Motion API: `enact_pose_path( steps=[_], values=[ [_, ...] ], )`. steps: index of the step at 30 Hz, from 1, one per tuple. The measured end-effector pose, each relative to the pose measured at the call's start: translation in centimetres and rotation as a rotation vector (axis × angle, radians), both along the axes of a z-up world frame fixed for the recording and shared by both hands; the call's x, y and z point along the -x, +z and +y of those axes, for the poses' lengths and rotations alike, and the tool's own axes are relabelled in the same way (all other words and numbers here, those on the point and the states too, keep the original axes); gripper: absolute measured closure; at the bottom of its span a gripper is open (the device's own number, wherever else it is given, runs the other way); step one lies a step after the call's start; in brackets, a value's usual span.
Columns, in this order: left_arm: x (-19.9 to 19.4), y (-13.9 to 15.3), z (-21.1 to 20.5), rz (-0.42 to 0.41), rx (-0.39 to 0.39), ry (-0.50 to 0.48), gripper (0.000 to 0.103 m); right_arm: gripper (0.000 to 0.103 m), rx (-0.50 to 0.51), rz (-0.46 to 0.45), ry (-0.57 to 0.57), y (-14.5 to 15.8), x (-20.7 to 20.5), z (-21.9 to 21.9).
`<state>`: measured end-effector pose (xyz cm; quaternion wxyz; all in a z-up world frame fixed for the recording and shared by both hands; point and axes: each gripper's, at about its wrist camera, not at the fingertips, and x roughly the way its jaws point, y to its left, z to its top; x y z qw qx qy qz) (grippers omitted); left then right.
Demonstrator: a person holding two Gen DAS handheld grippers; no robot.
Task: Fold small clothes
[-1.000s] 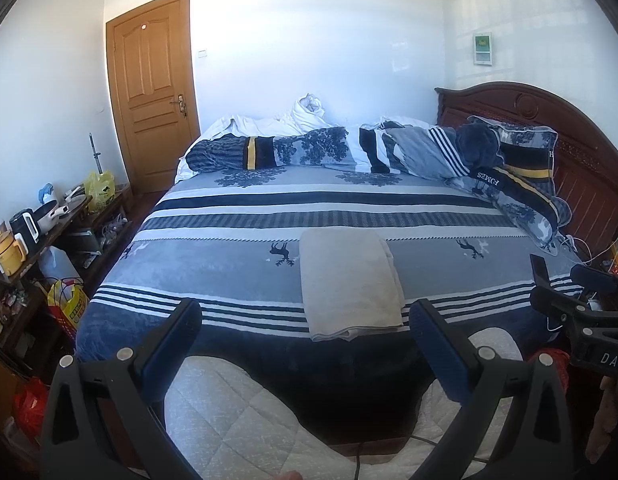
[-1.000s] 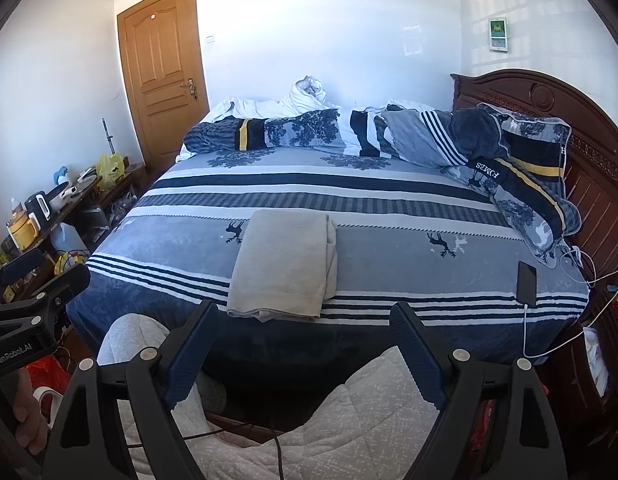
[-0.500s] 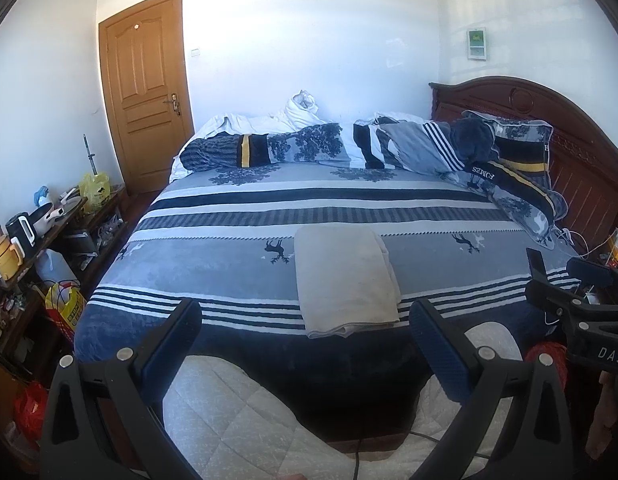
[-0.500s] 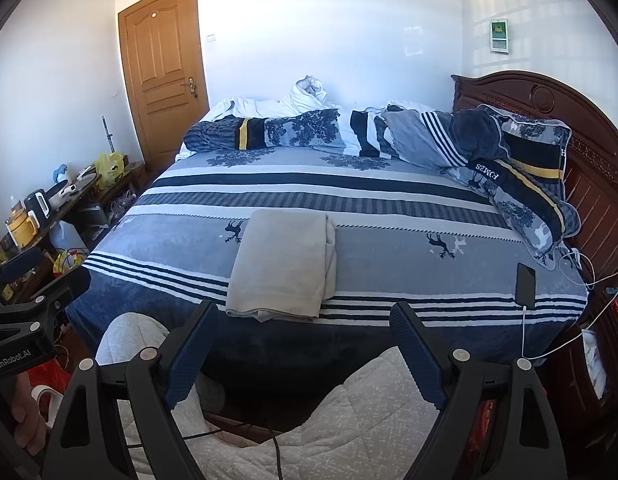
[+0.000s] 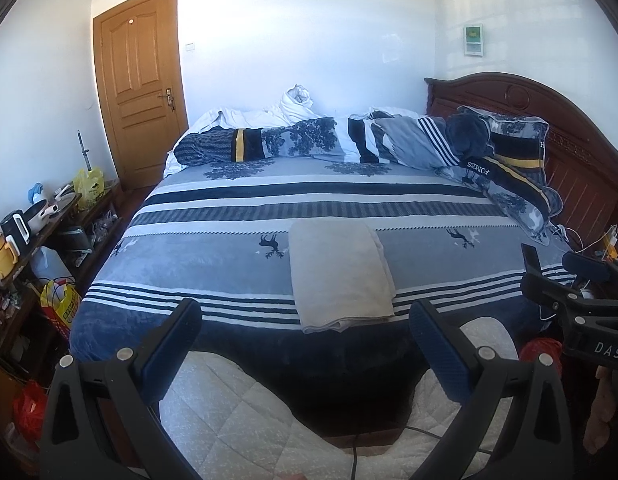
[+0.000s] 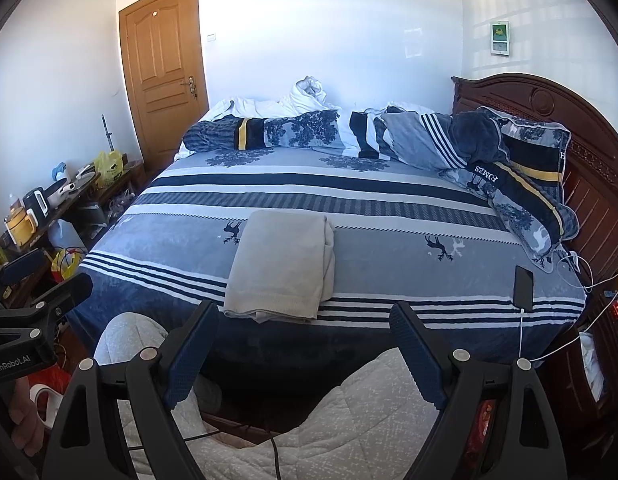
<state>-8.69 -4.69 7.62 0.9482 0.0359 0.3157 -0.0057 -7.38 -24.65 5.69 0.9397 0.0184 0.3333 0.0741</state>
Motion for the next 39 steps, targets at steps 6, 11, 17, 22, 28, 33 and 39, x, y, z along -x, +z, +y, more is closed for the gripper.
enact_pose_path(
  steps=[6,11,17,22,28,33,39],
  values=[
    [0.0,0.0,0.0,0.0,0.001,0.002,0.0,0.013,0.0,0.003,0.0,0.0,-0.1,0.1],
    [0.1,-0.1,-0.2,-0.001,-0.001,0.002,0.0,0.013,0.002,0.004,0.003,0.0,-0.3,0.0],
    [0.1,-0.2,-0.2,-0.001,-0.002,-0.001,0.0,0.013,0.001,0.005,0.005,-0.1,-0.7,-0.6],
    [0.0,-0.2,-0.1,0.001,-0.002,-0.002,0.0,0.013,0.001,0.006,0.007,-0.2,-0.8,-0.7],
    [0.1,-0.4,0.1,0.001,-0.004,-0.005,0.0,0.013,0.002,0.012,0.009,-0.2,-0.9,-0.8],
    [0.1,-0.4,0.0,0.002,-0.004,-0.005,0.0,0.013,0.005,0.01,0.014,-0.3,-1.3,-1.3],
    [0.1,-0.4,0.1,0.003,-0.004,-0.005,0.0,0.013,0.004,0.012,0.017,-0.4,-1.7,-1.6]
  ],
)
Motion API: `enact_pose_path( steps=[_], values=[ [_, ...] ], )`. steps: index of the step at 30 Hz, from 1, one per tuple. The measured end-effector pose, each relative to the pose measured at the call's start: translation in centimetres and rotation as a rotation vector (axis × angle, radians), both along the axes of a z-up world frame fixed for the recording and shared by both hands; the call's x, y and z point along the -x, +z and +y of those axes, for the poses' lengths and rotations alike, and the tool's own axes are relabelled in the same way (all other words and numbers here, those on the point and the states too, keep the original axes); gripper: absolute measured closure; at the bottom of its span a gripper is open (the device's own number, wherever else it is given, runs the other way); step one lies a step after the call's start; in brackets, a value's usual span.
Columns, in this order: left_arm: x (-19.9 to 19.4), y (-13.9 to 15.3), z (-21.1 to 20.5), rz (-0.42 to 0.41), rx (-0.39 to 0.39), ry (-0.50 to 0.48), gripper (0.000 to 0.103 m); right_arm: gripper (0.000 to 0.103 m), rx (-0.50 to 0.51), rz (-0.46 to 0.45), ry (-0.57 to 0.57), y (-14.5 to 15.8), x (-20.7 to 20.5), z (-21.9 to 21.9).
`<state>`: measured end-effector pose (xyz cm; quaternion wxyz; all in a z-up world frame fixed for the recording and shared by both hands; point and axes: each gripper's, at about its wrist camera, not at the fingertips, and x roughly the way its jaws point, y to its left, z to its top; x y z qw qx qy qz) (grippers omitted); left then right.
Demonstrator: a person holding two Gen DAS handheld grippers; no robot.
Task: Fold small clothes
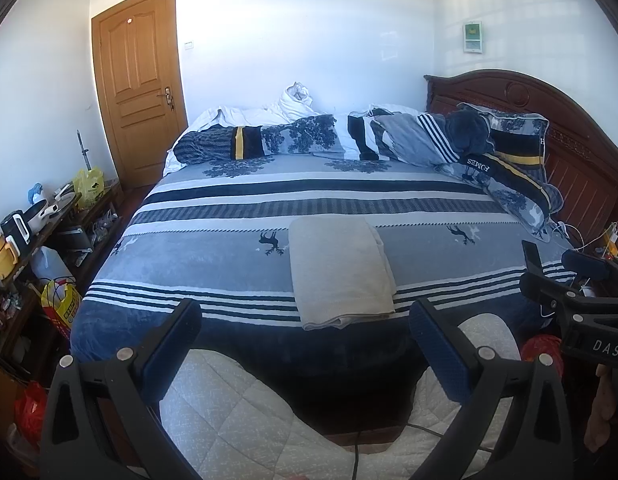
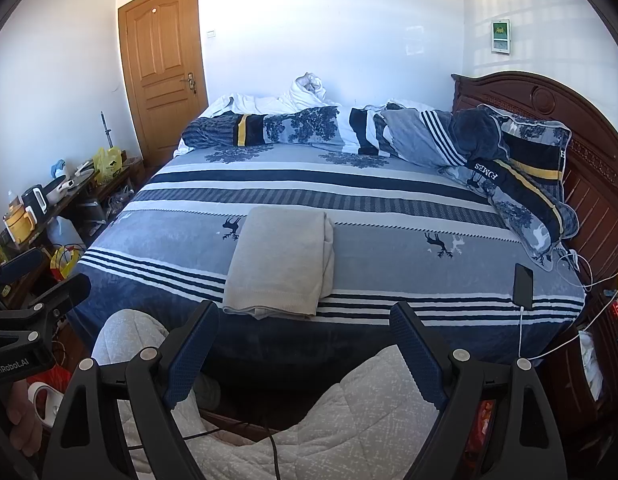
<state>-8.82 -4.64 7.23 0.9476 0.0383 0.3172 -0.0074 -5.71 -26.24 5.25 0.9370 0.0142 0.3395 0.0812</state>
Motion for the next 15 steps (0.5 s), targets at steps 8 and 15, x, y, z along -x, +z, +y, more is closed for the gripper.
enact_pose_path(
  steps=[8,15],
  values=[
    [-0.1,-0.1,0.2,0.002,0.0,-0.004,0.0,0.013,0.0,0.001,0.001,0.0,-0.1,0.0],
    [-1.4,-2.4,0.8,0.057,0.011,-0.006,0.0,0.013,-0.006,0.019,0.01,-0.8,-0.8,-0.3]
  ],
)
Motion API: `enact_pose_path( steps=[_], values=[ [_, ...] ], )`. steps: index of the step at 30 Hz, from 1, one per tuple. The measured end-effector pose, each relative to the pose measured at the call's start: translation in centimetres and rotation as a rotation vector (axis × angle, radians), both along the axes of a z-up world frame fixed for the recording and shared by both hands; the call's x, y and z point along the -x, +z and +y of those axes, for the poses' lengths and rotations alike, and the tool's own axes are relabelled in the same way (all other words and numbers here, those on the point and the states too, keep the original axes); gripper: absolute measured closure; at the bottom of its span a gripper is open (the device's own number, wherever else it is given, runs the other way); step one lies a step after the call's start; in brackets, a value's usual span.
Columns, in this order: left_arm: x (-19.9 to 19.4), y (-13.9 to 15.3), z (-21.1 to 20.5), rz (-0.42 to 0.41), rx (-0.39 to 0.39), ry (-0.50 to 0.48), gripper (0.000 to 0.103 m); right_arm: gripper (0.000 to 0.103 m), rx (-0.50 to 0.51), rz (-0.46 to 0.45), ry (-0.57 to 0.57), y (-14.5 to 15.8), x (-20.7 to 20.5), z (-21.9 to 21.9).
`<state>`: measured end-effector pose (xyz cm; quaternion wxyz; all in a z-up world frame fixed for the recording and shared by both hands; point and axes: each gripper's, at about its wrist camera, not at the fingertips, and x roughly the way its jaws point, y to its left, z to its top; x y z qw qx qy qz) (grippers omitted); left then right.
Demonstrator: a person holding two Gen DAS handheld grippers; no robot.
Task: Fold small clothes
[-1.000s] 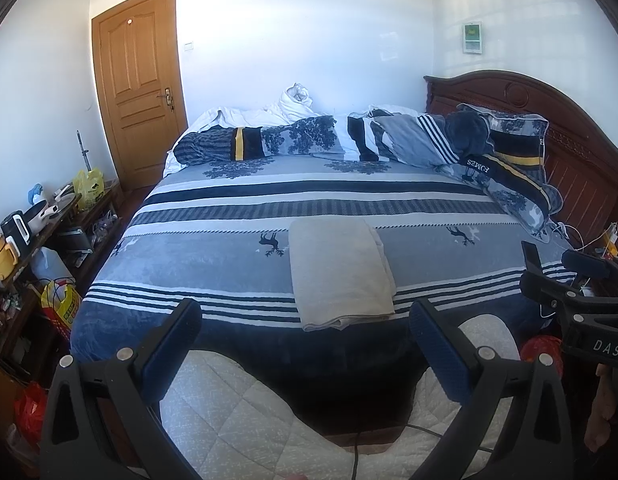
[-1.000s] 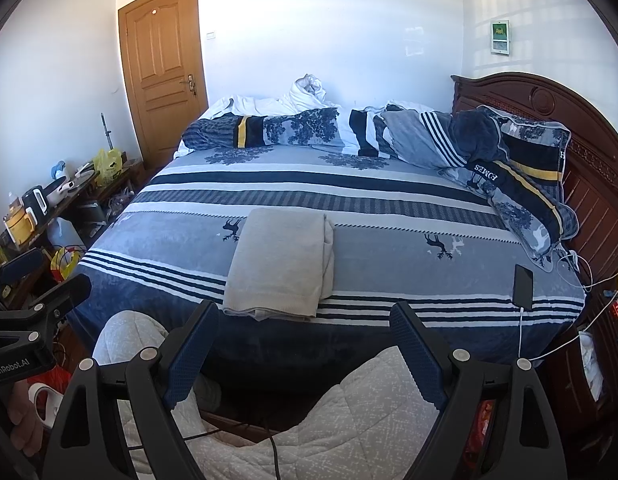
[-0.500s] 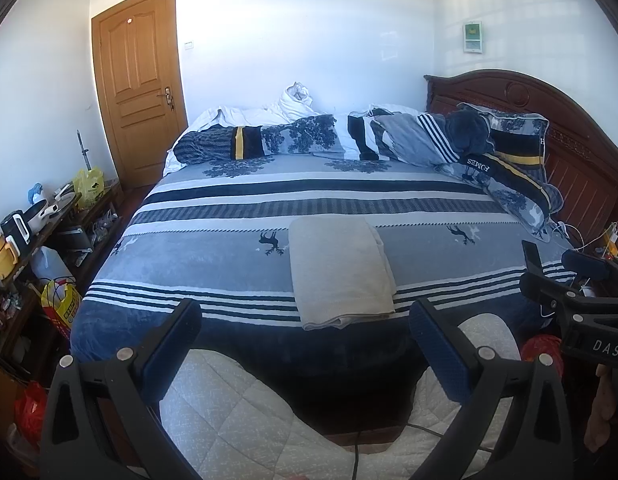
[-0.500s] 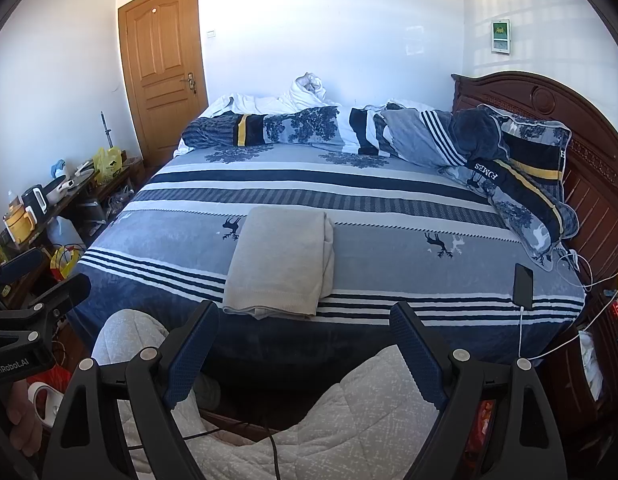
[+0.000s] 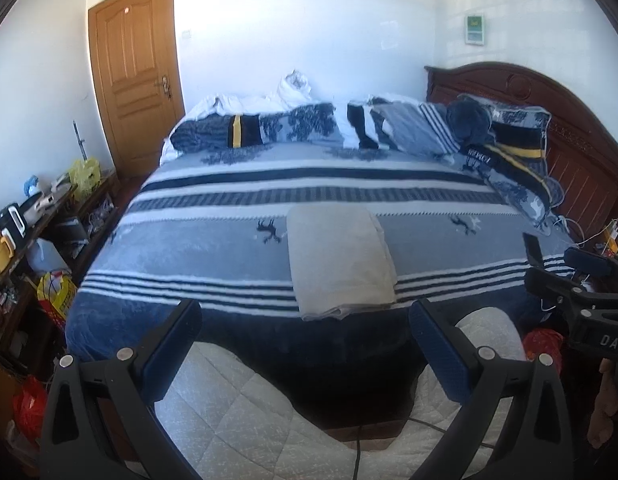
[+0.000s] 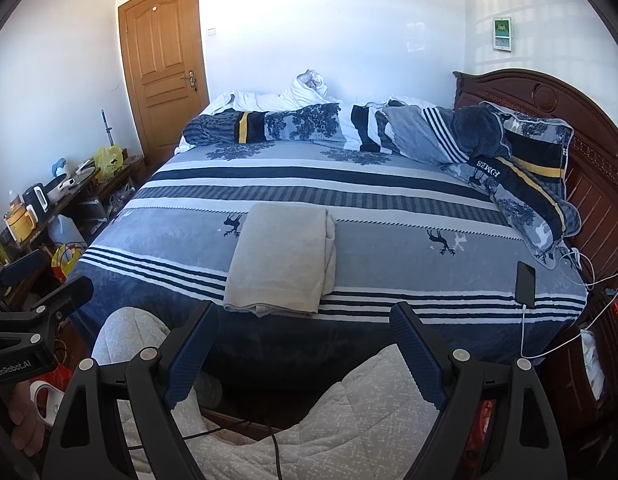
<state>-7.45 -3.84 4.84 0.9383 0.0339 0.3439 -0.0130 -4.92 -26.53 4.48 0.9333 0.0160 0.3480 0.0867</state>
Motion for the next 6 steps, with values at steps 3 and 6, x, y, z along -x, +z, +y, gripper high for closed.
enact_pose_path(
  steps=[3,6],
  values=[
    [-2.0,-1.7,0.3,0.059,-0.001,0.006,0.0,0.013,-0.01,0.032,0.009,-1.3,-1.2,-0.3],
    [-4.4,-2.9,0.4,0.1,0.002,0.007,0.0,0.013,-0.034,0.086,0.011,-2.8,-3.4,-0.7]
  ],
)
